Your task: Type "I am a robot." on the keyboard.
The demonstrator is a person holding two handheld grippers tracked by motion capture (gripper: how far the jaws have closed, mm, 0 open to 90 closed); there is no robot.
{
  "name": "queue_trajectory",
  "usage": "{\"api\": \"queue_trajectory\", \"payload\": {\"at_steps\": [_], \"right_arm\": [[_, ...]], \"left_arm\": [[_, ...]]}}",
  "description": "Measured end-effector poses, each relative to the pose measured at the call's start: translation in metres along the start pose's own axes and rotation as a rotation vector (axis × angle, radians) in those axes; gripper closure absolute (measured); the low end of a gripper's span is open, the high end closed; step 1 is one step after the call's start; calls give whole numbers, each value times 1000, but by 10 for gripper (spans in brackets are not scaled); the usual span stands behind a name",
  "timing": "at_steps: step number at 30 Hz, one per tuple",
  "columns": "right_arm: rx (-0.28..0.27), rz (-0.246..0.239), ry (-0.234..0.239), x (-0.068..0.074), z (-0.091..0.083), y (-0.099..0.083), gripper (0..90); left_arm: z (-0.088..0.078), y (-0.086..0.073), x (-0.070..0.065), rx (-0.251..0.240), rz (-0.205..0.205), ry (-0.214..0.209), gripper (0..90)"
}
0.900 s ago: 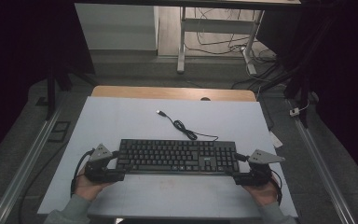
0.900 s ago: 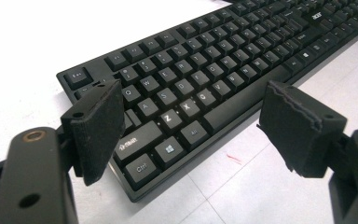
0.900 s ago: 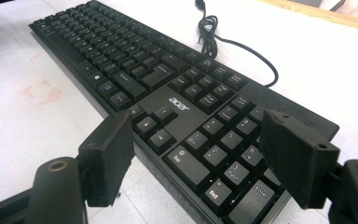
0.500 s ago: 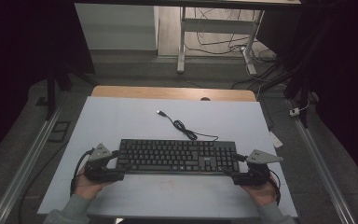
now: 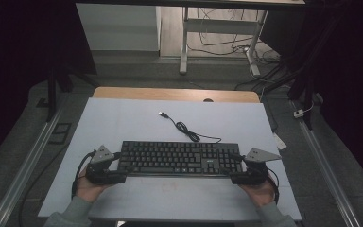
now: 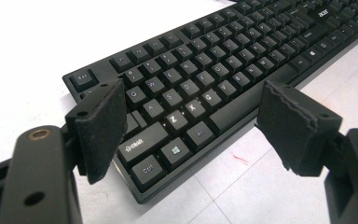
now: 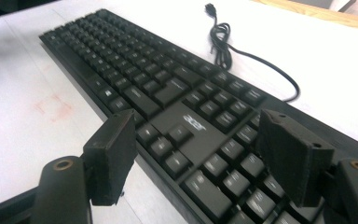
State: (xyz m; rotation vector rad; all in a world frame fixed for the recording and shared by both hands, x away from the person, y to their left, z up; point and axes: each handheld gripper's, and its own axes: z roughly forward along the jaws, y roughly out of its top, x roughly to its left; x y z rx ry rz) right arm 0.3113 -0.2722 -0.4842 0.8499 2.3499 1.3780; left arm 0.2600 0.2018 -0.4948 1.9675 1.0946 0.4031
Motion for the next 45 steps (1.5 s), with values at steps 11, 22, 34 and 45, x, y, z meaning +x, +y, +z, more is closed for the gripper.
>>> {"api": "queue_trajectory", "payload": {"at_steps": [11,22,34,45], "right_arm": [[27,-37,42,17,28,25,494],[39,-87,84,31,52,41,850],[59,-121,117,51,88,54,896],[81,-121,128,57,107,58,896]], "left_arm": [[2,0,1,9,-10,-6,240],[3,0,1,12,-21,-8,251],[4,-1,1,19,-24,2,311],[4,-2,2,17,-21,14,441]]}}
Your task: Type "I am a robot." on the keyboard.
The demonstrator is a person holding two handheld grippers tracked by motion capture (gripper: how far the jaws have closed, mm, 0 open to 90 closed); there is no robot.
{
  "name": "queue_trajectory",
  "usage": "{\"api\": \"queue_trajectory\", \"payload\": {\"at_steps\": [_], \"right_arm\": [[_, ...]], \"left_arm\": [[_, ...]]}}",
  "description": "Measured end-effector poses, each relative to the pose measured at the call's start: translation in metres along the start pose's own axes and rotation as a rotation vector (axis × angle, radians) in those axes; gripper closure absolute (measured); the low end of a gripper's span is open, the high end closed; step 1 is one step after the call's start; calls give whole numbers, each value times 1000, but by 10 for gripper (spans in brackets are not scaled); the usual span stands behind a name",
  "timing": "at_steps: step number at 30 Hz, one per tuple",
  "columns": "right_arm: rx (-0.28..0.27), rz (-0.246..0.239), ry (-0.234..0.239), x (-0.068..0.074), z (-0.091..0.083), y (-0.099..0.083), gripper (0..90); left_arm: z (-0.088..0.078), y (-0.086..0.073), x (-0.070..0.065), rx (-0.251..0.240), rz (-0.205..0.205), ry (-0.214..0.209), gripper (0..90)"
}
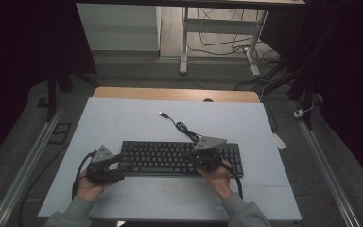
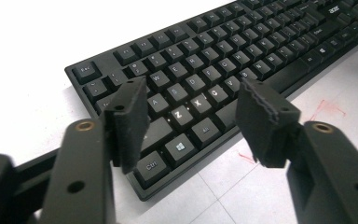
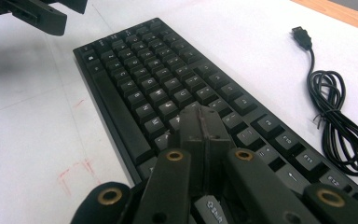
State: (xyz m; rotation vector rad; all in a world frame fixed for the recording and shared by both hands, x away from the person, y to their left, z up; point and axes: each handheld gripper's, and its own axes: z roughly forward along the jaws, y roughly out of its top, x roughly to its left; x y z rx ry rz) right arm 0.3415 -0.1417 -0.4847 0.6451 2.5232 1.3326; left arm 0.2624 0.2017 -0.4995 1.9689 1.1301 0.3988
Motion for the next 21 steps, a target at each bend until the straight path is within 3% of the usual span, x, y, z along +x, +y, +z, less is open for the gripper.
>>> {"api": "queue_trajectory", "payload": {"at_steps": [8,9,15,21], "right_arm": [[4,-5,8,0,12,5,896],[5,-3,7,0,15,7,895],[29,-5,6,0,28,11,895],[39,4,9,-2,39,13,895]], "left_arm": [[3,-1,2,13,7,17,606],[3,-1,2,15,9,20,679],[7,-2,7,38,12,21,868],[12,-3,8,66,24,25,885]]}}
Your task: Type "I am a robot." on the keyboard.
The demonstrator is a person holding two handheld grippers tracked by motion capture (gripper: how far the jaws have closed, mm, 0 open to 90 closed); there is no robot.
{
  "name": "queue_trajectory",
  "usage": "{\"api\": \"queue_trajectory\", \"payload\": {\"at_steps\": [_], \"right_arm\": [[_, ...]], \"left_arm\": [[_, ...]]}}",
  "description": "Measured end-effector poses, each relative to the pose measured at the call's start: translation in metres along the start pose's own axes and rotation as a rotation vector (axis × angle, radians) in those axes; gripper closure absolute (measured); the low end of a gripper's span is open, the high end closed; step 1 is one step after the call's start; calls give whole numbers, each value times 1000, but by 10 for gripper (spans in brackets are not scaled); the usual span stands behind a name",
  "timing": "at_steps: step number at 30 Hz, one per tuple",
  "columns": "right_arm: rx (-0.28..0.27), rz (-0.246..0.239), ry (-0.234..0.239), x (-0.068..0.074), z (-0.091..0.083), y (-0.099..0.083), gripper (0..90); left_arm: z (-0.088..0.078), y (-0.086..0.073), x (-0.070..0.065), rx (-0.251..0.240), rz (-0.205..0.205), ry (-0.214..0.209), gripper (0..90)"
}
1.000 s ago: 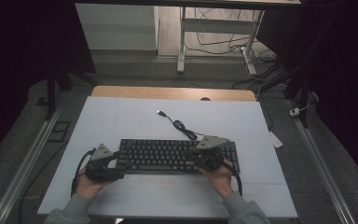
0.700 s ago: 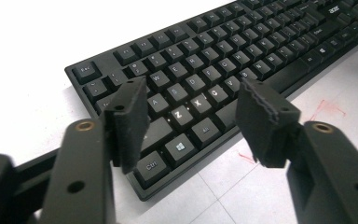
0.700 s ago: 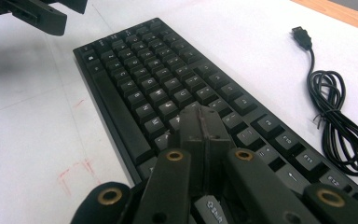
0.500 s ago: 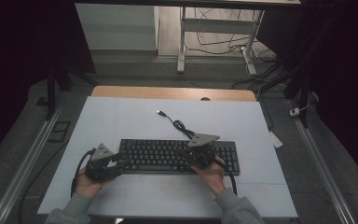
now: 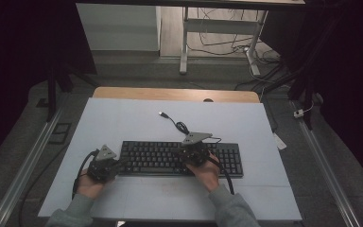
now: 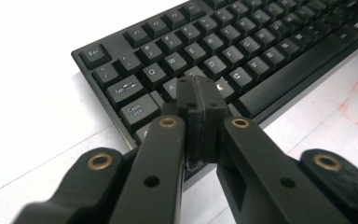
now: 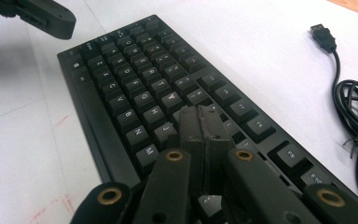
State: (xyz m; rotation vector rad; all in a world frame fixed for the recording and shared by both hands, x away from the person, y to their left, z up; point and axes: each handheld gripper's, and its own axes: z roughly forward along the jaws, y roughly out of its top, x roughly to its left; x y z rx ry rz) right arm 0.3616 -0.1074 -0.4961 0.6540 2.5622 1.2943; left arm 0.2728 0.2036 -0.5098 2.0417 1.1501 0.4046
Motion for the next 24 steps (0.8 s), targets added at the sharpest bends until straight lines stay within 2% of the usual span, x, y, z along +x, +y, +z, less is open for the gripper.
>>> {"api": "queue_trajectory", "payload": {"at_steps": [10,17,24], "right_arm": [[18,-4,-5,0,11,7,894],[20,-6,-1,0,17,12,894],[26,-6,1,1,23,15,894]], "left_arm": [[13,-2,5,47,-10,33,884],[19,-3,7,58,-14,54,884],[21,-3,8,59,-12,55,883]]}}
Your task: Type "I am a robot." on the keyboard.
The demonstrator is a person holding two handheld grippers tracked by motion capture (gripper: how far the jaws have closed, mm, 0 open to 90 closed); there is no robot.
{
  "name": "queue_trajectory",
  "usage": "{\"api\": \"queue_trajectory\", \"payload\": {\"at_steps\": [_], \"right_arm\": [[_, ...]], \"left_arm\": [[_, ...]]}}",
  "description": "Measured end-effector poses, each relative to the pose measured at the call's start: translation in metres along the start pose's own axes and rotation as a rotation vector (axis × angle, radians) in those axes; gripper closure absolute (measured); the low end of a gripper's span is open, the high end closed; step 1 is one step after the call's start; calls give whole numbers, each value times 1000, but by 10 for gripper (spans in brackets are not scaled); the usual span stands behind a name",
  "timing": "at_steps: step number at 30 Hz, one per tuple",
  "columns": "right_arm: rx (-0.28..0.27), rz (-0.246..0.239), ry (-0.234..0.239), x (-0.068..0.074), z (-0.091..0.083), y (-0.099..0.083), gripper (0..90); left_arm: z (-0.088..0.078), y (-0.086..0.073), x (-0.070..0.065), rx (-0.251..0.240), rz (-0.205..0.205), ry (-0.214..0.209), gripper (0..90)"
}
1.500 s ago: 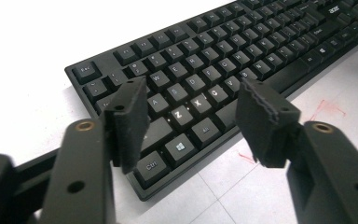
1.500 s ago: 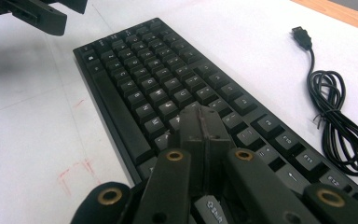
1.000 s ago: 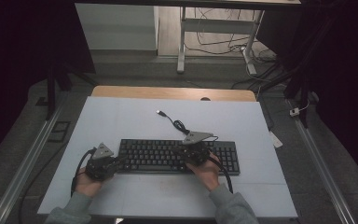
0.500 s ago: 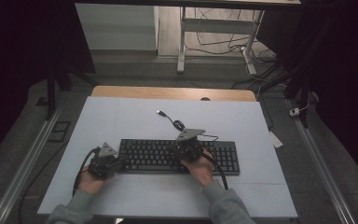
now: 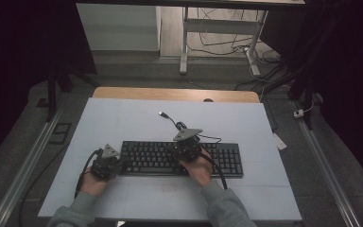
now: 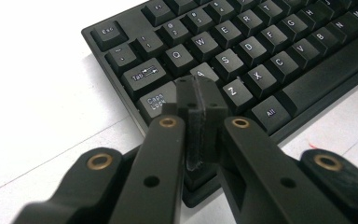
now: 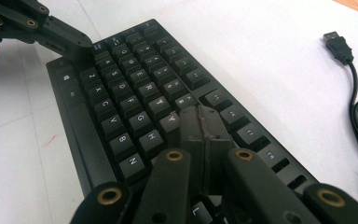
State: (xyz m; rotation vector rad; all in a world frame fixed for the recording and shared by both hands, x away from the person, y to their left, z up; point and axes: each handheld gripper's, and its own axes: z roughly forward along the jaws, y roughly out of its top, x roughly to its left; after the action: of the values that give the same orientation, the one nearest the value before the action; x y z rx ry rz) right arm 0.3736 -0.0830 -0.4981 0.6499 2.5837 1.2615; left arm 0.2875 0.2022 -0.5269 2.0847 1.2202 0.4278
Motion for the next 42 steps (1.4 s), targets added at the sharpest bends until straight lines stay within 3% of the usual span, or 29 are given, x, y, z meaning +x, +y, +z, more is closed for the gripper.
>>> {"api": "queue_trajectory", "payload": {"at_steps": [11,28,37,42], "right_arm": [[52,13,-16,-3,14,-4,894],[103,10,-40,-5,18,-7,896],[86,5,-38,-4,16,-7,896],[40,0,-28,-5,4,-5,896]], "left_arm": [[1,-1,-1,14,10,0,884],[1,-1,-1,16,14,-1,884],[0,-1,-1,16,13,0,884],[-7,1,0,-32,-10,-15,884]]}}
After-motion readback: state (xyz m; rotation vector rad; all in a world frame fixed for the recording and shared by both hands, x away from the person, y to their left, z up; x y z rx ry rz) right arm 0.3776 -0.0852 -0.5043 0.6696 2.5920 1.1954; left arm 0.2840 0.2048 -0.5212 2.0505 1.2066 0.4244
